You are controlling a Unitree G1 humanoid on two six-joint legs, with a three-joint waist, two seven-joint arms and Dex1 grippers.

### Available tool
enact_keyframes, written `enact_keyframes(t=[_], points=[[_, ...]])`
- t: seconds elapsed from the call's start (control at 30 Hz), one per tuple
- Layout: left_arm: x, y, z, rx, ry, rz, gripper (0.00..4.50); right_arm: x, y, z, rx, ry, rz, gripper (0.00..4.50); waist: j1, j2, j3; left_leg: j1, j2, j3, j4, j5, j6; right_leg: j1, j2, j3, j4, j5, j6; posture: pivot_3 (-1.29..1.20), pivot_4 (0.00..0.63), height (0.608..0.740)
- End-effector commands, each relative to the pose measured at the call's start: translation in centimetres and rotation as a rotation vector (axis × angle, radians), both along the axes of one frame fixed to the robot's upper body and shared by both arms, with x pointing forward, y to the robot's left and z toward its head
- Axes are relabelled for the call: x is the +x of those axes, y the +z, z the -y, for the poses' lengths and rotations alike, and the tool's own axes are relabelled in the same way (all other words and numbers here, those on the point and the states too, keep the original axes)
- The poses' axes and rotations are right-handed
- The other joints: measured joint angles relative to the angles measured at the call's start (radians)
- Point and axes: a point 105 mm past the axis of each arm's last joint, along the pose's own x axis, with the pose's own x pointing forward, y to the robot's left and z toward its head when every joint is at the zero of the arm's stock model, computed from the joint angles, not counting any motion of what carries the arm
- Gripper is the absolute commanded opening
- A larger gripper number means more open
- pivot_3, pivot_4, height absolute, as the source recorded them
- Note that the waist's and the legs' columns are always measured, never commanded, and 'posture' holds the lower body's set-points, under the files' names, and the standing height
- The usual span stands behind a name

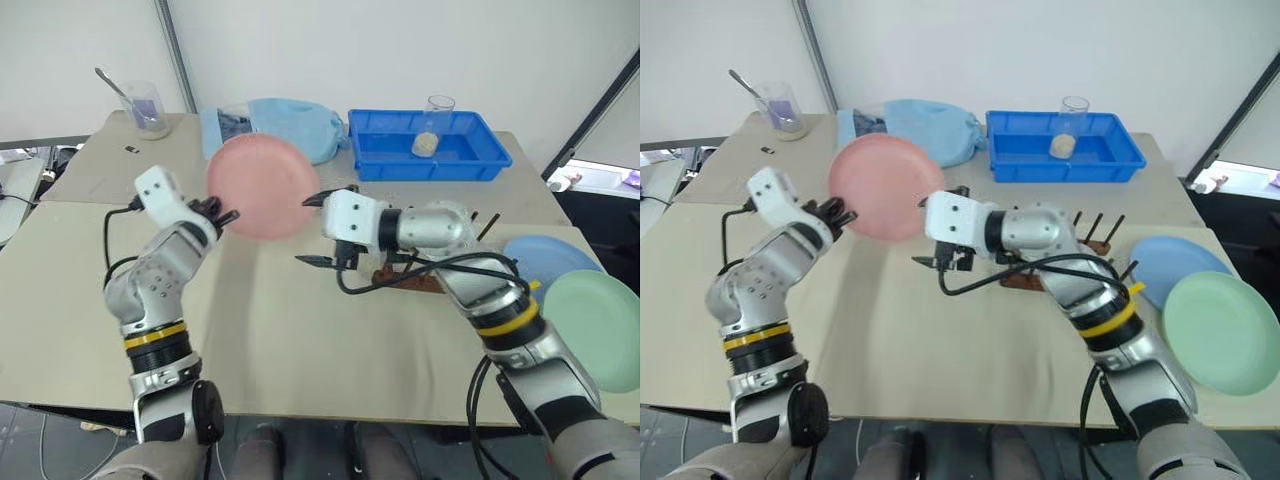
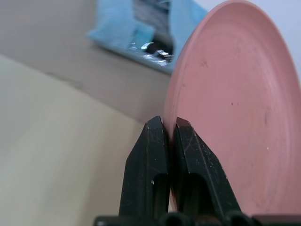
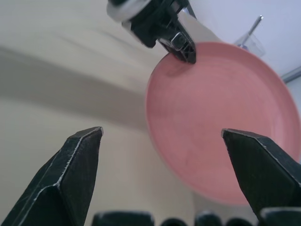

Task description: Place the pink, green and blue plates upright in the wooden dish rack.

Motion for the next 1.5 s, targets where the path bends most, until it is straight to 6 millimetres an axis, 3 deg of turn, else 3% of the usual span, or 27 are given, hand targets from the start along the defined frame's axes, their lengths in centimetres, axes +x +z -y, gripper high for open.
enact_keyframes(t=[0.03, 0.07, 0.17, 0.53, 0.57, 0.6, 0.7, 0.83, 0.93, 1.03, 1.13, 1.33, 1.5], points=[[0.2, 2.7, 1.5, -0.006, -0.049, 0.073, 0.09, 1.6, 0.2, -0.9, -0.054, -0.025, 0.163, 4.5, 0.0, 0.0, 0.0, 0.0, 0.0, 0.0, -0.001, 0.0, 0.0, 0.0, 0.0, 0.0, 0.0, 0.0, 0.0, 0.0, 0.15, 0.719], [0.2, 2.9, 1.7, -0.011, -0.057, 0.076, 0.09, 2.1, 0.1, -1.0, -0.075, -0.033, 0.198, 4.5, -0.001, 0.0, 0.0, 0.0, 0.0, 0.0, -0.002, 0.0, 0.0, -0.001, 0.0, 0.0, 0.001, 0.0, 0.0, 0.0, 0.15, 0.719], [0.2, 3.5, 2.3, -0.028, -0.083, 0.082, 0.0, 3.2, -0.3, -1.4, -0.117, -0.044, 0.265, 3.74, -0.002, 0.0, 0.0, -0.003, -0.001, 0.0, -0.003, 0.0, 0.0, -0.006, 0.0, 0.001, 0.001, 0.0, 0.0, 0.0, 0.15, 0.719], [-1.1, 3.5, 2.1, -0.023, -0.168, 0.037, 0.0, 4.7, -0.2, -1.4, -0.135, -0.074, 0.363, 0.03, -0.006, 0.0, 0.0, -0.009, -0.001, -0.001, -0.004, 0.001, -0.002, -0.012, 0.0, 0.001, 0.002, 0.001, 0.0, 0.0, 0.15, 0.719], [-1.5, 3.5, 1.8, -0.023, -0.198, 0.033, 0.74, 4.7, -0.2, -1.4, -0.136, -0.073, 0.369, 0.0, -0.007, 0.0, 0.0, -0.008, -0.001, -0.001, -0.004, 0.001, -0.002, -0.012, 0.0, 0.001, 0.002, 0.001, 0.0, 0.0, 0.15, 0.719], [-2.1, 3.5, 1.4, -0.021, -0.237, 0.031, 1.0, 4.7, -0.2, -1.4, -0.135, -0.072, 0.376, 0.0, -0.01, 0.0, 0.0, -0.008, -0.001, -0.001, -0.004, 0.001, -0.002, -0.012, 0.0, 0.001, 0.003, 0.001, 0.0, 0.0, 0.15, 0.719], [-3.9, 3.5, 0.5, -0.003, -0.361, 0.027, 2.34, 4.7, 0.0, -1.3, -0.13, -0.074, 0.395, 0.0, -0.023, 0.0, 0.0, -0.008, -0.001, -0.001, -0.004, 0.001, -0.002, -0.012, 0.0, 0.001, 0.003, 0.001, 0.0, 0.0, 0.15, 0.719], [-8.4, 5.9, -1.4, 0.065, -0.63, 0.144, 4.32, 4.9, 1.2, -0.9, -0.08, -0.094, 0.432, 0.0, -0.047, 0.001, 0.001, -0.008, 0.0, -0.002, -0.005, 0.001, -0.002, -0.014, 0.0, 0.001, 0.004, 0.001, -0.001, 0.0, 0.15, 0.719], [-9.6, 7.5, -1.5, 0.153, -0.707, 0.253, 4.32, 4.9, 3.6, 0.0, 0.046, -0.128, 0.424, 0.0, -0.047, 0.001, 0.001, -0.008, 0.0, -0.002, -0.007, 0.003, -0.006, -0.014, 0.0, 0.0, 0.003, 0.001, -0.001, 0.0, 0.15, 0.719], [-10.2, 8.5, 0.1, 0.232, -0.789, 0.356, 4.32, 4.2, 6.6, 1.7, 0.233, -0.157, 0.342, 0.0, -0.035, 0.001, 0.001, -0.008, -0.001, -0.002, -0.007, 0.004, -0.008, -0.013, -0.001, 0.0, 0.003, 0.001, -0.001, 0.0, 0.15, 0.719], [-10.5, 7.4, 2.4, 0.372, -0.899, 0.396, 4.32, 2.8, 9.3, 4.8, 0.458, -0.174, 0.171, 0.0, -0.021, 0.001, 0.001, -0.008, -0.001, -0.002, -0.007, 0.005, -0.008, -0.012, -0.001, 0.0, 0.003, 0.002, -0.001, 0.0, 0.15, 0.719], [-11.5, 3.6, 7.7, 0.65, -1.16, 0.501, 4.32, -1.4, 10.5, 13.9, 0.767, -0.264, -0.146, 0.0, 0.01, 0.001, 0.001, -0.009, -0.001, 0.0, -0.007, 0.005, -0.008, -0.012, -0.001, -0.001, 0.001, 0.001, -0.002, 0.0, 0.15, 0.719], [-11.6, 3.2, 10.3, 0.668, -1.281, 0.618, 4.32, -5.2, 10.3, 19.1, 0.951, -0.351, -0.339, 0.0, 0.014, 0.001, 0.001, -0.008, 0.0, 0.001, -0.007, 0.005, -0.007, -0.012, 0.001, 0.0, 0.0, 0.0, -0.004, 0.0, 0.15, 0.719]])
